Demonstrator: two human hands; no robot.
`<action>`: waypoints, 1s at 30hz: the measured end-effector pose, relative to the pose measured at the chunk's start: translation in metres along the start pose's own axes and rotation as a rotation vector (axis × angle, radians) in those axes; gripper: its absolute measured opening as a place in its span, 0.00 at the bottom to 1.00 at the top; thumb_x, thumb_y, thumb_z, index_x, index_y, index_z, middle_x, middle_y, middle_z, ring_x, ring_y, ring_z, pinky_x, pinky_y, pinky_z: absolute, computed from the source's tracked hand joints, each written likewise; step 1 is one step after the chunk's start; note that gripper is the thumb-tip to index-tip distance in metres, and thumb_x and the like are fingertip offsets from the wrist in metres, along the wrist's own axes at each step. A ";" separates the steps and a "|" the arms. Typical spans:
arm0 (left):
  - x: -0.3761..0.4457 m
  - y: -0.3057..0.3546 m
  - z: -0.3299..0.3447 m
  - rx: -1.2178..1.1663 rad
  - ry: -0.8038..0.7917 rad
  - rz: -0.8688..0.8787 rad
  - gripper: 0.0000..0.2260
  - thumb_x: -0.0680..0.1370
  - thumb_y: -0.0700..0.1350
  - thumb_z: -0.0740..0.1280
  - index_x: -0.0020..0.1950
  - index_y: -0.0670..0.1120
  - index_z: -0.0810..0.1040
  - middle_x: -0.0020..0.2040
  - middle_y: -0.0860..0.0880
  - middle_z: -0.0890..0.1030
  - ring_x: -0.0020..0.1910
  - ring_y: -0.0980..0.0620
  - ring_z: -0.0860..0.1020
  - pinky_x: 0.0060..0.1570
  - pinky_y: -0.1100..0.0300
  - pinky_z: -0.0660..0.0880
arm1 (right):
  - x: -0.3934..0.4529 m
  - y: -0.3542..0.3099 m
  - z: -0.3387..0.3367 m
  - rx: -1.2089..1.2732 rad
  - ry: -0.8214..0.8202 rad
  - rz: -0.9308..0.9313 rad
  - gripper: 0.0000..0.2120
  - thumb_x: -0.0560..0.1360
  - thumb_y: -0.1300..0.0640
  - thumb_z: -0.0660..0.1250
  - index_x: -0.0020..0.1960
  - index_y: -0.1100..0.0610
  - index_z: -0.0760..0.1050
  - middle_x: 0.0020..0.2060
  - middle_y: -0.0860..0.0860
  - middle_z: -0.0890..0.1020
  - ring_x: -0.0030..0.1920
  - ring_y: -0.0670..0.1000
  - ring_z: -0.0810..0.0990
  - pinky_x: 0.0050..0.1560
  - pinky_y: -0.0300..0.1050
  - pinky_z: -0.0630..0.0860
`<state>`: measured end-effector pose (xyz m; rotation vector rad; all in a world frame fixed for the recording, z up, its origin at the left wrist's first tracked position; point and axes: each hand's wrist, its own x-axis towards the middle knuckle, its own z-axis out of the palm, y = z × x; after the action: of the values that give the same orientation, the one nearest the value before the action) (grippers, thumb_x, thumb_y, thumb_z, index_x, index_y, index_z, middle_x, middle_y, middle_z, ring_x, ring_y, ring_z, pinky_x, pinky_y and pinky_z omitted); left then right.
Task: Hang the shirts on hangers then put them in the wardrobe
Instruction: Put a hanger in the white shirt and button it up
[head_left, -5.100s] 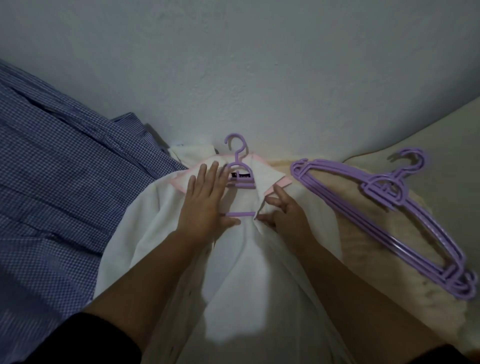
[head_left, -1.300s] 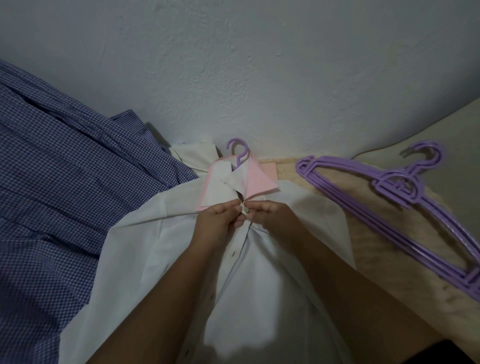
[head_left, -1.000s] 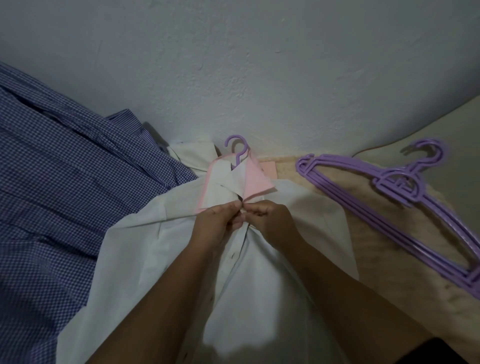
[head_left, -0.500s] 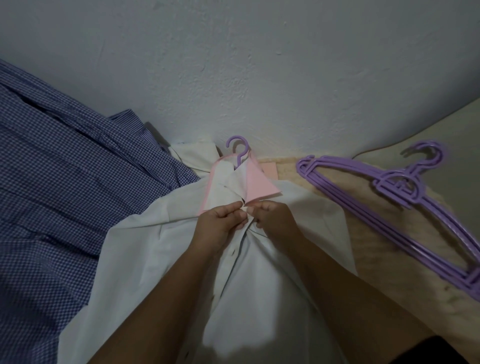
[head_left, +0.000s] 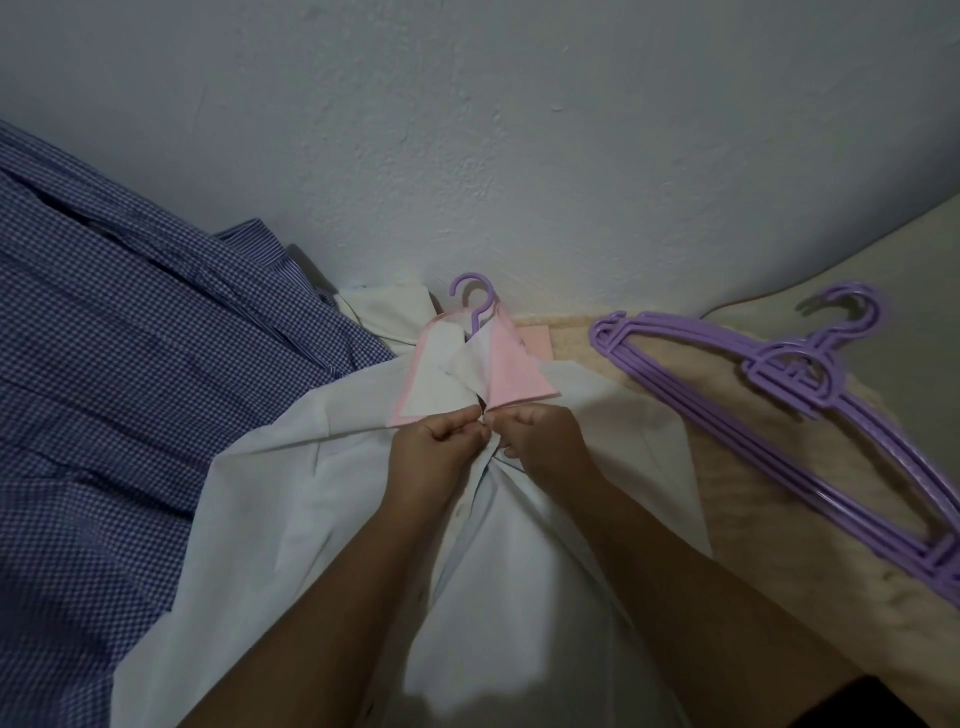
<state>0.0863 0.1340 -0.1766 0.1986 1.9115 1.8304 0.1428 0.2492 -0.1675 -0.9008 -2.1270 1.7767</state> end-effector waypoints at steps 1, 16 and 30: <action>0.000 0.000 0.000 0.008 -0.003 0.004 0.13 0.72 0.35 0.73 0.55 0.44 0.83 0.47 0.48 0.86 0.52 0.50 0.83 0.61 0.51 0.76 | 0.000 0.000 0.000 -0.051 0.013 -0.033 0.08 0.74 0.61 0.67 0.40 0.63 0.82 0.23 0.48 0.76 0.26 0.42 0.73 0.33 0.33 0.70; 0.010 0.014 -0.005 -0.254 -0.075 -0.223 0.05 0.76 0.33 0.67 0.50 0.35 0.80 0.35 0.43 0.84 0.31 0.54 0.81 0.36 0.65 0.79 | 0.006 0.003 0.001 -0.023 0.008 -0.109 0.06 0.72 0.65 0.69 0.40 0.56 0.77 0.33 0.50 0.80 0.34 0.46 0.77 0.41 0.38 0.74; -0.040 -0.015 -0.012 0.243 0.119 -0.045 0.09 0.73 0.40 0.71 0.51 0.49 0.82 0.38 0.46 0.84 0.29 0.53 0.77 0.32 0.58 0.76 | -0.040 0.027 -0.019 -0.304 -0.013 0.003 0.08 0.72 0.62 0.69 0.51 0.58 0.81 0.41 0.46 0.80 0.44 0.44 0.77 0.48 0.33 0.68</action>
<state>0.1196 0.1051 -0.1819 0.1282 2.2024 1.6104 0.1928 0.2437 -0.1800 -0.9629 -2.4483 1.4867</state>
